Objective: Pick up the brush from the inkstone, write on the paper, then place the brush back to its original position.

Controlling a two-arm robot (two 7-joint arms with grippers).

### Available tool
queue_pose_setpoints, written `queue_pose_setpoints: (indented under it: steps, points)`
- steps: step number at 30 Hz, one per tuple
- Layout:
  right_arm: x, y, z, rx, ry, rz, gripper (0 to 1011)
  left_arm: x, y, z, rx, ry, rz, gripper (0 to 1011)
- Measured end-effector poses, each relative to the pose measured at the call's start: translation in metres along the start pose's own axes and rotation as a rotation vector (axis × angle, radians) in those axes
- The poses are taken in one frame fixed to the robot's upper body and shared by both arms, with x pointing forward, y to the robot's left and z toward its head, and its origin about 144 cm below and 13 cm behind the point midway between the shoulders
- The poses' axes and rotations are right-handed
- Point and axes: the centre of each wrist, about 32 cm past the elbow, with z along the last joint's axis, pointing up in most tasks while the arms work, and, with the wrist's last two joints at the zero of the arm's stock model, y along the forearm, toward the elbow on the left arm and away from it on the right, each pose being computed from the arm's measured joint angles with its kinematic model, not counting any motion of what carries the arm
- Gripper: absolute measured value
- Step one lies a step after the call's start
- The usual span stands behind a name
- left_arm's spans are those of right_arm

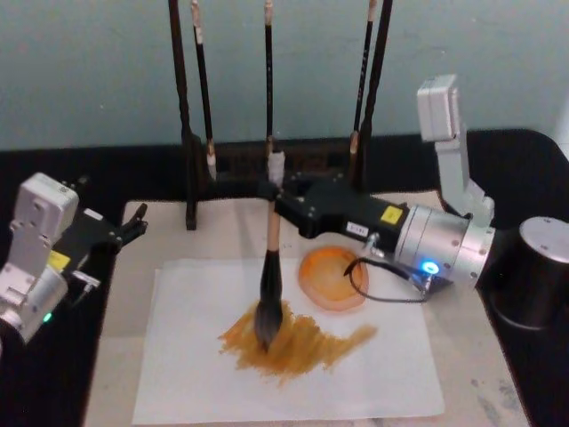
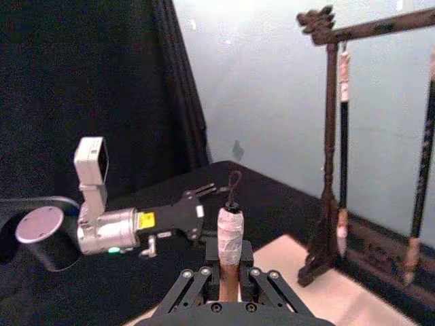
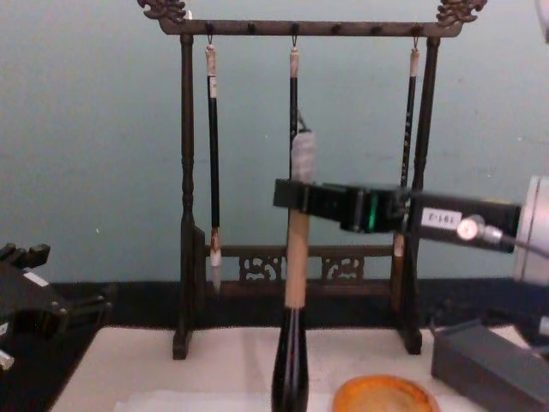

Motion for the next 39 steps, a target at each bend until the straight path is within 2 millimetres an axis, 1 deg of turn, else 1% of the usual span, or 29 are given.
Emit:
queue_pose_setpoints:
  steps: [6, 17, 32, 39]
  points:
    - [-0.002, 0.000, -0.007, -0.019, 0.016, 0.008, 153, 0.000, 0.000, 0.000, 0.000, 0.000, 0.000, 1010]
    - [0.001, -0.004, -0.018, -0.045, 0.024, -0.025, 153, 0.000, 0.000, 0.000, 0.000, 0.000, 0.000, 1010]
    - [0.013, -0.010, -0.017, -0.022, 0.011, -0.099, 153, 0.000, 0.000, 0.000, 0.000, 0.000, 0.000, 1010]
    - [0.014, -0.012, -0.015, -0.016, -0.001, -0.121, 153, 0.000, 0.000, 0.000, 0.000, 0.000, 0.000, 1010]
